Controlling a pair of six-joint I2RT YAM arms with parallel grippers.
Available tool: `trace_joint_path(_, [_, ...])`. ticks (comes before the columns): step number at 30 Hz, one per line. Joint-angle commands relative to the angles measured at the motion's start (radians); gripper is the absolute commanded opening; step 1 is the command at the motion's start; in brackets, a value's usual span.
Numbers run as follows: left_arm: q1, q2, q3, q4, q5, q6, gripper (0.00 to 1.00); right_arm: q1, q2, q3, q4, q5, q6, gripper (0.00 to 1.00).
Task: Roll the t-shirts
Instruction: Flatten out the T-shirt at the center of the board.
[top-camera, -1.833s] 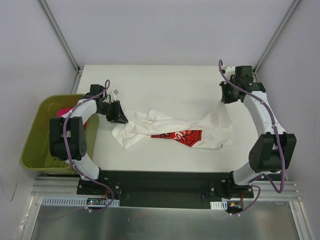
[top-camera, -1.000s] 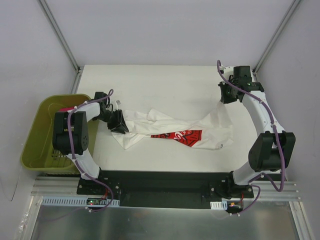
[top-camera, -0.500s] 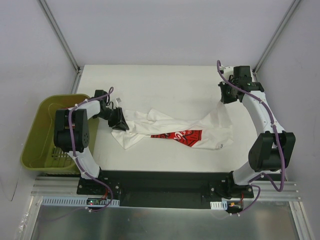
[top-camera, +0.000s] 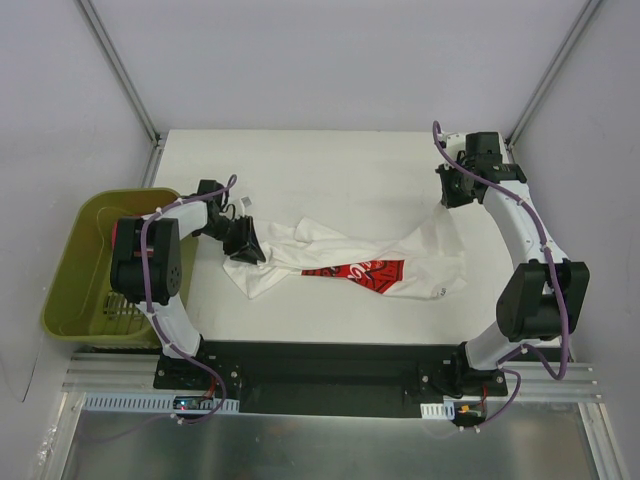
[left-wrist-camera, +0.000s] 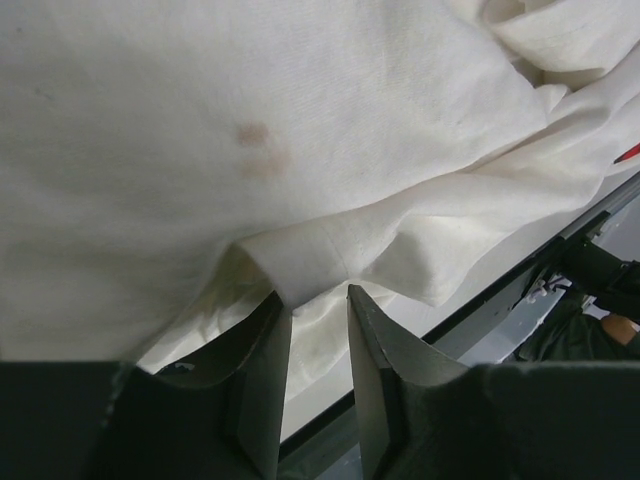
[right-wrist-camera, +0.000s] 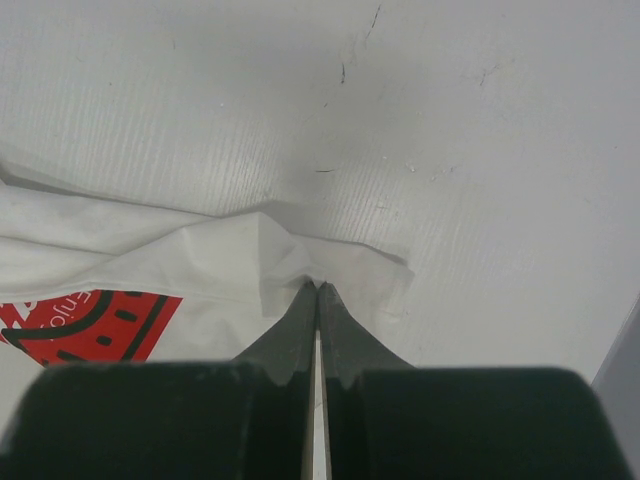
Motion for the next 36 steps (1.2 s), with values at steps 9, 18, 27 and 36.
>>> trace_joint_path(9, [-0.006,-0.009,0.003,-0.004,0.013,0.033,0.03,0.008,-0.002,0.030,0.004,0.008,-0.005,0.01])
trace_joint_path(18, [0.011,-0.159,0.078,-0.065,-0.016,0.075,0.00,0.011,-0.003,0.097,-0.003,0.044,-0.013,0.01])
trace_joint_path(27, [0.090,-0.329,0.395,-0.136,-0.156,0.113,0.00,-0.090,0.000,0.325,0.006,0.160,-0.033,0.01])
trace_joint_path(36, [0.127,-0.231,0.940,-0.279,-0.180,0.257,0.00,-0.192,0.179,0.941,-0.049,-0.075,-0.059,0.01])
